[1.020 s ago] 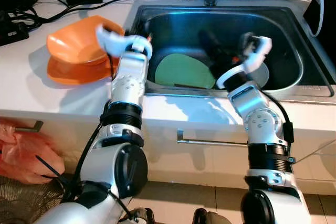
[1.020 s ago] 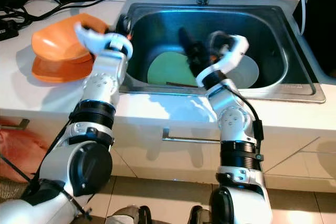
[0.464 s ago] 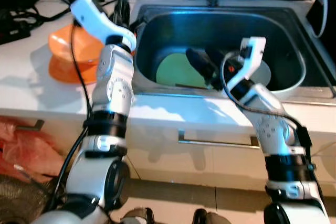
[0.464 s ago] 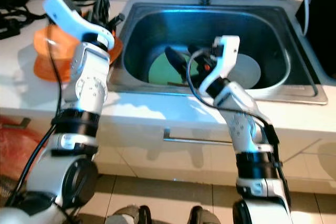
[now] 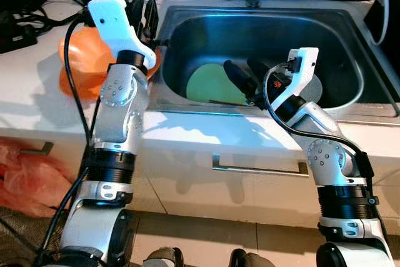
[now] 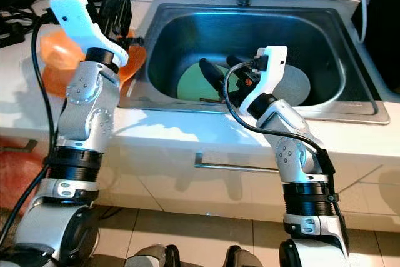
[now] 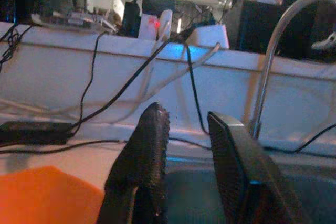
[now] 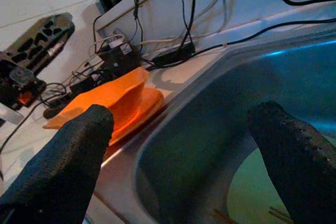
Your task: Kitchen organization
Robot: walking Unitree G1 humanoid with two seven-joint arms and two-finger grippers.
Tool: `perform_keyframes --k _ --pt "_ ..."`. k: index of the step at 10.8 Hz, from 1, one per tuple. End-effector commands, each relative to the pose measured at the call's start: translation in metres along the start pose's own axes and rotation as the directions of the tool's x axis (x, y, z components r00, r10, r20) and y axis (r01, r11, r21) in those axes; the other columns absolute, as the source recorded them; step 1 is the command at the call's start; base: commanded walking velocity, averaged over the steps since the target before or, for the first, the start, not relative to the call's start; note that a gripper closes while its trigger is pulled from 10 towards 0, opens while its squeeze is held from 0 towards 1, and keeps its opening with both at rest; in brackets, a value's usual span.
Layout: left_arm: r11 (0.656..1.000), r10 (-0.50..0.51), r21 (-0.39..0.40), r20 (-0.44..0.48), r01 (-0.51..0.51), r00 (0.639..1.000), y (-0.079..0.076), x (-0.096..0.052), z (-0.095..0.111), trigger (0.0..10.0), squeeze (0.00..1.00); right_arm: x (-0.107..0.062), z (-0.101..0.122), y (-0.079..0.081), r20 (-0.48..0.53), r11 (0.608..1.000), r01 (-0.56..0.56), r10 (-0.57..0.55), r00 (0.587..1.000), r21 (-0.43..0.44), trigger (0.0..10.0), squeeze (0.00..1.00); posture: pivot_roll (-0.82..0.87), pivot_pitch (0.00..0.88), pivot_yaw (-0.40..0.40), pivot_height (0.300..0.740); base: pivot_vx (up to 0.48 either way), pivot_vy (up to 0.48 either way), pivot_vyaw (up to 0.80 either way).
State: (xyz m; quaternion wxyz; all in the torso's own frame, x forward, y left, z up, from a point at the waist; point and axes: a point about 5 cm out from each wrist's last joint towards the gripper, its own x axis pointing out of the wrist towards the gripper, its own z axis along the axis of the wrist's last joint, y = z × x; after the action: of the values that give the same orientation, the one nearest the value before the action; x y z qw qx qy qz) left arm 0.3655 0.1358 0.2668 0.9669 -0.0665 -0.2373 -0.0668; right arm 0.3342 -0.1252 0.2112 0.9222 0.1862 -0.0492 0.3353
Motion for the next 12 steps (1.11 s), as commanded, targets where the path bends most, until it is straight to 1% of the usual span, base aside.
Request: perform_keyframes --k 1,2,3,4,5,6,7,8,9,10,11,12 --pt "0.998 0.007 0.069 -0.012 -0.006 1.000 0.008 -0.005 0.001 10.0 1.00 0.000 -0.001 0.000 -0.003 1.000 -0.005 0.005 1.000 -0.007 10.0 0.00 0.03 0.098 0.045 0.740 0.000 0.000 0.00" --pt "0.991 0.023 0.130 -0.040 -0.017 0.999 0.014 -0.010 -0.001 10.0 1.00 0.000 -0.001 -0.001 -0.003 1.000 -0.004 0.004 1.000 -0.008 10.0 0.00 0.03 0.095 0.046 0.740 0.000 0.000 0.00" --pt "0.980 0.045 0.196 -0.137 -0.018 0.989 0.019 -0.015 -0.010 10.0 1.00 0.000 -0.001 -0.001 -0.003 1.000 -0.003 0.003 1.000 -0.009 10.0 0.00 0.03 0.095 0.047 0.740 0.000 0.000 0.00" --pt "0.963 0.024 0.261 -0.310 0.061 0.950 0.024 -0.021 -0.025 10.0 1.00 0.000 0.000 -0.002 0.001 1.000 0.002 -0.002 1.000 -0.012 10.0 0.00 0.03 0.095 0.049 0.740 0.000 0.000 0.00" --pt "0.948 -0.001 0.301 -0.328 0.106 0.945 0.029 -0.018 -0.021 10.0 1.00 0.000 0.000 -0.003 0.003 1.000 0.005 -0.005 1.000 -0.012 10.0 0.00 0.04 0.094 0.049 0.740 0.000 0.000 0.00" --pt "0.938 -0.001 0.324 -0.350 0.122 0.937 0.037 -0.012 -0.016 10.0 1.00 0.000 0.000 -0.003 0.004 1.000 0.007 -0.007 1.000 -0.013 10.0 0.00 0.04 0.090 0.051 0.740 0.000 0.000 0.00" --pt "0.936 0.007 0.332 -0.355 0.119 0.935 0.040 -0.010 -0.014 10.0 1.00 0.000 -0.001 -0.003 0.005 1.000 0.008 -0.008 1.000 -0.012 10.0 0.00 0.04 0.088 0.052 0.740 0.000 0.000 0.00" --pt "0.918 0.032 0.378 -0.378 0.123 0.925 0.047 -0.006 -0.011 10.0 1.00 0.001 0.000 -0.003 0.009 1.000 0.010 -0.010 1.000 -0.011 10.0 0.00 0.04 0.086 0.053 0.740 0.000 0.000 0.00" --pt "0.913 0.038 0.385 -0.401 0.131 0.915 0.052 -0.005 -0.010 10.0 1.00 0.003 0.001 -0.003 0.013 1.000 0.008 -0.008 1.000 -0.010 10.0 0.00 0.04 0.084 0.053 0.740 0.000 0.000 0.00" --pt "0.907 0.018 0.383 -0.452 0.175 0.892 0.054 -0.006 -0.015 10.0 1.00 0.003 0.001 -0.003 0.015 1.000 0.009 -0.009 1.000 -0.010 10.0 0.00 0.04 0.084 0.053 0.740 0.000 0.000 0.00" --pt "0.888 -0.020 0.388 -0.508 0.249 0.861 0.054 -0.008 -0.019 10.0 1.00 0.003 0.001 -0.003 0.015 1.000 0.011 -0.011 1.000 -0.009 10.0 0.00 0.04 0.084 0.053 0.740 0.000 0.000 0.00" --pt "0.885 -0.037 0.375 -0.536 0.277 0.843 0.054 -0.009 -0.022 10.0 1.00 0.003 0.001 -0.004 0.016 1.000 0.012 -0.012 1.000 -0.008 10.0 0.00 0.04 0.083 0.052 0.740 0.000 0.000 0.00"
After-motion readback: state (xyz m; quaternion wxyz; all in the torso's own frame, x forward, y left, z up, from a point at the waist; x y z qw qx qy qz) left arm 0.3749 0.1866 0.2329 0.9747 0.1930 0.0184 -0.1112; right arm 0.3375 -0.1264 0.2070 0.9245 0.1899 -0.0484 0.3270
